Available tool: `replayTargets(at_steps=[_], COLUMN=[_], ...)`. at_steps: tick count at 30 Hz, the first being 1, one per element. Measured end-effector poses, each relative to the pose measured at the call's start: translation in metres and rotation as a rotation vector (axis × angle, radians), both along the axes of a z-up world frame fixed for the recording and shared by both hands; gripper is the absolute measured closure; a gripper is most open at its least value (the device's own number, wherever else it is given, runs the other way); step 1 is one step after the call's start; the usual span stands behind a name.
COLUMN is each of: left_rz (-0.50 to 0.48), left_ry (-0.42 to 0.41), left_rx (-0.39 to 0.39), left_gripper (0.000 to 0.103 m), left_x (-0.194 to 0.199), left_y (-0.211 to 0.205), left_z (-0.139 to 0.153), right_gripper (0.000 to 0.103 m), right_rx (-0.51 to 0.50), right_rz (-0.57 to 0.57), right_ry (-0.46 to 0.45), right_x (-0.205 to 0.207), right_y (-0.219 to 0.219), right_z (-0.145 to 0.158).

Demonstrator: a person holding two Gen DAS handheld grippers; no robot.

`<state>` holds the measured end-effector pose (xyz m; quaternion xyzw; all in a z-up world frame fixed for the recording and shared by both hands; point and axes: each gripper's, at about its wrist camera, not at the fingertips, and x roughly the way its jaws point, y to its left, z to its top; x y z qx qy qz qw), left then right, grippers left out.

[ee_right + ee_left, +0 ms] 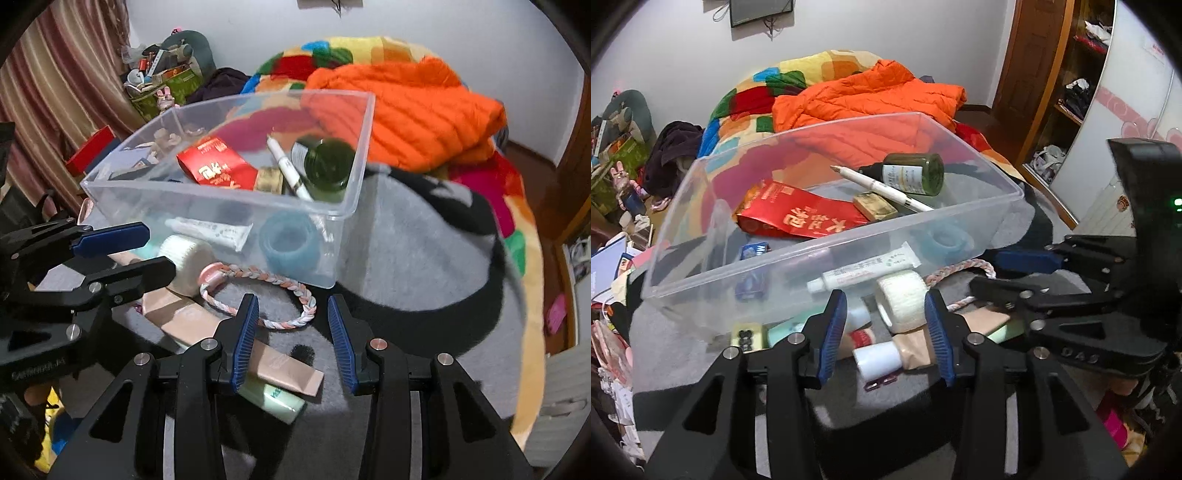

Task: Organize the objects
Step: 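Reach both tools toward the white tape roll and rope bracelet, then grasp the white tape roll with the left tool while the right tool grasps the rope bracelet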

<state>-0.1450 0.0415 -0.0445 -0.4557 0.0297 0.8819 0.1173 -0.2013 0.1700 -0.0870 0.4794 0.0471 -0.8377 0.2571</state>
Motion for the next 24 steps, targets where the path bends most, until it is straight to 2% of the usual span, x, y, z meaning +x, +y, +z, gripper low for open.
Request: replayTargets(at_steps=[1, 4, 5, 14, 18, 24], left_rz=[-0.002, -0.008, -0.01, -0.03, -0.032, -0.024], left_ry=[0.002, 0.008, 0.01, 0.024, 0.029, 0.039], left_rx=[0.002, 0.005, 0.003, 0.002, 0.016, 0.016], left_gripper=[0.058, 0.058, 0.058, 0.064, 0.075, 0.084], left_x=[-0.001, -0.002, -0.003, 0.002, 0.006, 0.014], left_y=[0.001, 0.005, 0.005, 0.01, 0.007, 0.0], left_z=[-0.001, -0.002, -0.002, -0.005, -0.004, -0.002], right_gripper=[0.072, 0.087, 0.095, 0.097, 0.097, 0.097], right_rx=[-0.01, -0.025, -0.018, -0.013, -0.021, -0.045], right_rz=[0.0, -0.008, -0.017, -0.041, -0.058, -0.072], right_ry=[-0.008, -0.013, -0.009, 0.023, 0.054, 0.119], right_x=[-0.001, -0.002, -0.001, 0.012, 0.019, 0.03], right_y=[0.0, 0.001, 0.002, 0.014, 0.025, 0.037], right_z=[-0.003, -0.004, -0.005, 0.001, 0.012, 0.037])
